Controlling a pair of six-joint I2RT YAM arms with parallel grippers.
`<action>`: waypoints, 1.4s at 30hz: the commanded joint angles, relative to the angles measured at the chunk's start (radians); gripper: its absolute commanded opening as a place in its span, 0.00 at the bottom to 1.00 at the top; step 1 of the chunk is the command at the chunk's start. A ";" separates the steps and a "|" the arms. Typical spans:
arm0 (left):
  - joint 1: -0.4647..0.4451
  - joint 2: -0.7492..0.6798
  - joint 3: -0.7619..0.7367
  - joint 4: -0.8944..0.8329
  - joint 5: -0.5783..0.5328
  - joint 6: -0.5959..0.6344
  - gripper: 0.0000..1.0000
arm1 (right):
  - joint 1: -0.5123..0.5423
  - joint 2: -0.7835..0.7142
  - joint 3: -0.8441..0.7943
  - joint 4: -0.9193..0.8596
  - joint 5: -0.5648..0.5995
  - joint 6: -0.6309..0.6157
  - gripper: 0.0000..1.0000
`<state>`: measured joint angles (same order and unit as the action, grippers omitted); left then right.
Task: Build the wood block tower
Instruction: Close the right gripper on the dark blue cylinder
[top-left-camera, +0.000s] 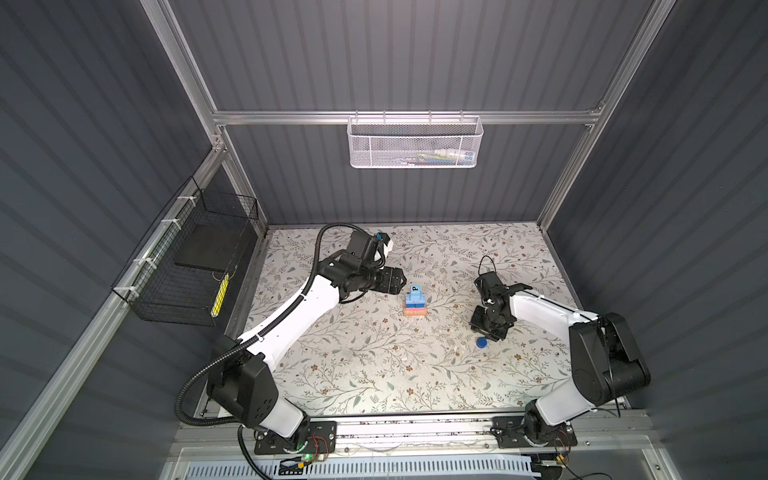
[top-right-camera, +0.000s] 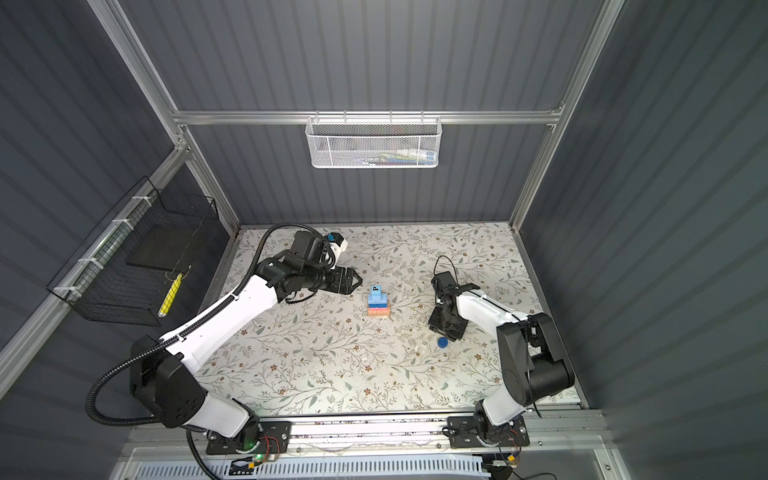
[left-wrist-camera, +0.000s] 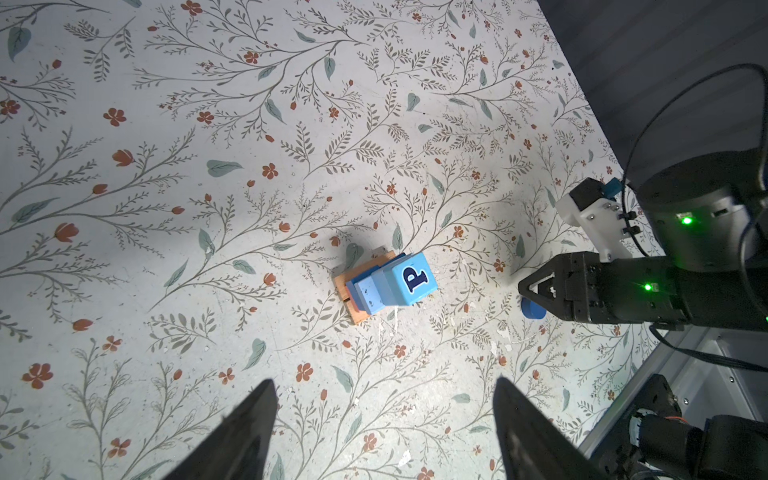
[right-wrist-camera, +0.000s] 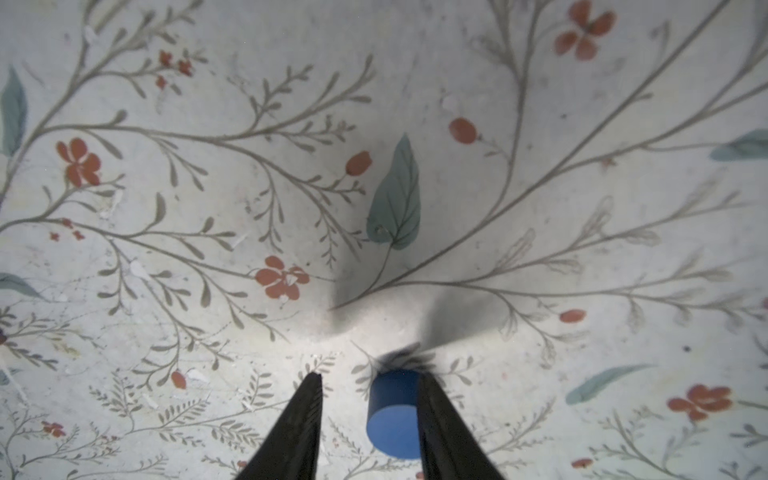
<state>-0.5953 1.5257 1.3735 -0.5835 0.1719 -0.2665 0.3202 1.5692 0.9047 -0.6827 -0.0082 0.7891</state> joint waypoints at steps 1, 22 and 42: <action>-0.006 0.004 0.027 -0.020 -0.006 0.019 0.82 | 0.016 -0.044 0.019 -0.087 0.058 -0.013 0.42; -0.006 0.011 0.019 -0.001 0.016 0.005 0.82 | 0.075 -0.095 -0.069 -0.069 0.048 -0.004 0.50; -0.006 0.030 0.029 -0.003 0.017 0.008 0.82 | 0.076 -0.029 -0.073 -0.038 0.035 -0.008 0.42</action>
<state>-0.5953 1.5387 1.3735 -0.5819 0.1764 -0.2665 0.3920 1.5276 0.8375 -0.7170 0.0269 0.7837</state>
